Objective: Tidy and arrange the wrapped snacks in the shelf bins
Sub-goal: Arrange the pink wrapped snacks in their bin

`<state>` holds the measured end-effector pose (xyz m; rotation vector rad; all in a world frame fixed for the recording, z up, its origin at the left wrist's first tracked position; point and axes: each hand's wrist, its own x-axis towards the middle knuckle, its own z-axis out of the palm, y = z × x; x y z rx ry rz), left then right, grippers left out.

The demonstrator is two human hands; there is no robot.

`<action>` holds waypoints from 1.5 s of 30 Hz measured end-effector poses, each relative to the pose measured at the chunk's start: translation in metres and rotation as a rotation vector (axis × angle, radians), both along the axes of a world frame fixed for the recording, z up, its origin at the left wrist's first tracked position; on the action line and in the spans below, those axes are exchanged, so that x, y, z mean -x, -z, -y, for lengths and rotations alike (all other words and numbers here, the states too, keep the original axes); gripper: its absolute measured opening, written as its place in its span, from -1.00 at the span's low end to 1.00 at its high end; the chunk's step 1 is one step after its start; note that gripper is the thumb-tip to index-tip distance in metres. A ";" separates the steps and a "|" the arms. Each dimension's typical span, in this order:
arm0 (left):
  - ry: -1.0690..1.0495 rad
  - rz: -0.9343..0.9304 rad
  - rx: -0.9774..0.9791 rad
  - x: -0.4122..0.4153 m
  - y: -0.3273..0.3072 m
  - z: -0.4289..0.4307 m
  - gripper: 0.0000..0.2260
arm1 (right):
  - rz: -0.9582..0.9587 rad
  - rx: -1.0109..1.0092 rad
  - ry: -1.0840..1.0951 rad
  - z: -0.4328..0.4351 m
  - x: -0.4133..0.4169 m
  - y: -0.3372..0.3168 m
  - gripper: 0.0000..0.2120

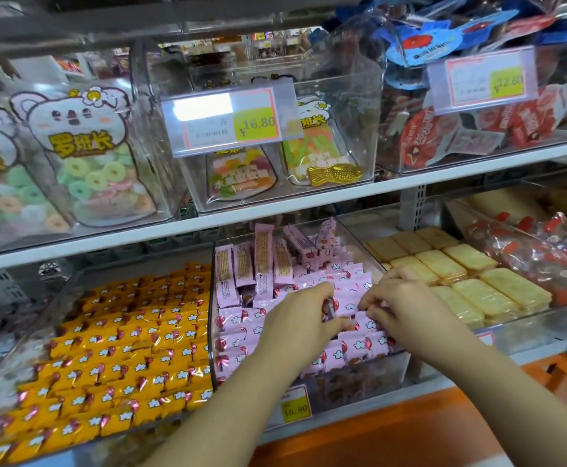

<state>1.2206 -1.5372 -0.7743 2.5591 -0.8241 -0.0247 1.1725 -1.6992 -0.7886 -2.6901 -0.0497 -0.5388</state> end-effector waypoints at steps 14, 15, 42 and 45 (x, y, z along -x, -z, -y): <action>0.200 0.232 -0.061 0.015 0.010 -0.006 -0.68 | 0.027 0.141 0.129 0.017 0.012 -0.011 -0.81; 0.210 0.234 -0.089 0.014 0.013 -0.006 -0.69 | 0.016 0.159 0.116 0.015 0.011 -0.010 -0.81; 0.184 0.155 0.050 0.015 0.013 -0.036 -0.72 | -0.089 0.178 -0.074 -0.019 0.019 0.006 -0.80; 0.061 0.226 0.064 0.005 0.004 -0.054 -0.75 | -0.018 0.119 -0.060 -0.034 0.013 -0.007 -0.76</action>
